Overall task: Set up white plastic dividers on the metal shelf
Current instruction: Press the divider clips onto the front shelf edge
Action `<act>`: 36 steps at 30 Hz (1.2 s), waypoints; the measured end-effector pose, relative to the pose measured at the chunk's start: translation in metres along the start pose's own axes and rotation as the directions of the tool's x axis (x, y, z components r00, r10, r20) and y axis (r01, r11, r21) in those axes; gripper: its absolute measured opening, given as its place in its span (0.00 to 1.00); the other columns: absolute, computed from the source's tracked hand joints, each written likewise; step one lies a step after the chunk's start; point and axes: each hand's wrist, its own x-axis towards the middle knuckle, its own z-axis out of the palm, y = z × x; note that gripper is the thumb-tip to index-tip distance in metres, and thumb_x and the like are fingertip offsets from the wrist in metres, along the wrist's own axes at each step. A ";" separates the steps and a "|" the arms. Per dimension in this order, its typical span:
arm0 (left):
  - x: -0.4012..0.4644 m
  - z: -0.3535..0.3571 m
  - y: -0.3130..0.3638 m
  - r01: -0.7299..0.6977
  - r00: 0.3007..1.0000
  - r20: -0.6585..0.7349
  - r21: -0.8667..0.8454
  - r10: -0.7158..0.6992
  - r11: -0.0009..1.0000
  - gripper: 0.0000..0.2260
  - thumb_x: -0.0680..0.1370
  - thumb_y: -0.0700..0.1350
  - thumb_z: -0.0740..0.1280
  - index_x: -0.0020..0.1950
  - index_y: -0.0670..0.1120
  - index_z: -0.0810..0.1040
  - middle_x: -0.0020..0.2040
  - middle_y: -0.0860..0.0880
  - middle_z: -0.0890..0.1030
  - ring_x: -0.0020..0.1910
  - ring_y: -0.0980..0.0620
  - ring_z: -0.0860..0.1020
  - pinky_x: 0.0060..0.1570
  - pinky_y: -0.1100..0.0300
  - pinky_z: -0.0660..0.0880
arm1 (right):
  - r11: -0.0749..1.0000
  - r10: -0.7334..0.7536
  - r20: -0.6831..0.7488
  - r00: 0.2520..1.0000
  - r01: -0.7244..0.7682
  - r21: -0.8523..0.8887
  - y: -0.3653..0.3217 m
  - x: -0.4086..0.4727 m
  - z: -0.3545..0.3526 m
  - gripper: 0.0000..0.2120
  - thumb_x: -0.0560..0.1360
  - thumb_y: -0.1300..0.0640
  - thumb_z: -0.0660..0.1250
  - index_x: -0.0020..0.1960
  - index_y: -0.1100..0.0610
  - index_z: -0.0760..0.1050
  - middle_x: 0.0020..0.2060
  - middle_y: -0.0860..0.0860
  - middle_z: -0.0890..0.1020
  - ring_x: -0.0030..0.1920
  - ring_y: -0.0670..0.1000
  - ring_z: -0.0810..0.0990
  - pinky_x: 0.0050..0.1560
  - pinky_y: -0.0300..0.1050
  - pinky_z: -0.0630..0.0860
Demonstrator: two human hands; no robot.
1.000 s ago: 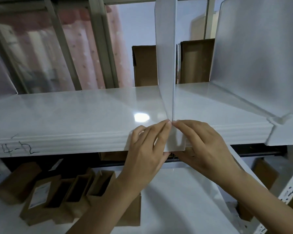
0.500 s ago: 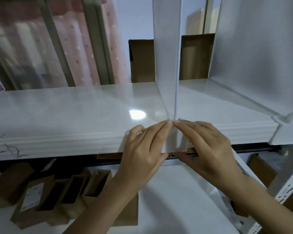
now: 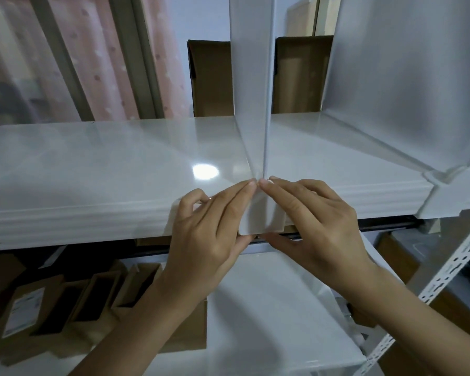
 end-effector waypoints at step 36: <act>-0.018 -0.030 -0.039 0.064 0.996 0.052 0.029 -0.065 0.998 0.28 0.71 0.50 0.74 0.65 0.42 0.68 0.60 0.48 0.81 0.55 0.57 0.74 0.59 0.61 0.57 | 0.997 0.073 0.064 0.995 -0.075 0.031 -0.030 0.014 0.019 0.29 0.70 0.50 0.74 0.65 0.62 0.70 0.57 0.57 0.81 0.57 0.54 0.76 0.60 0.50 0.71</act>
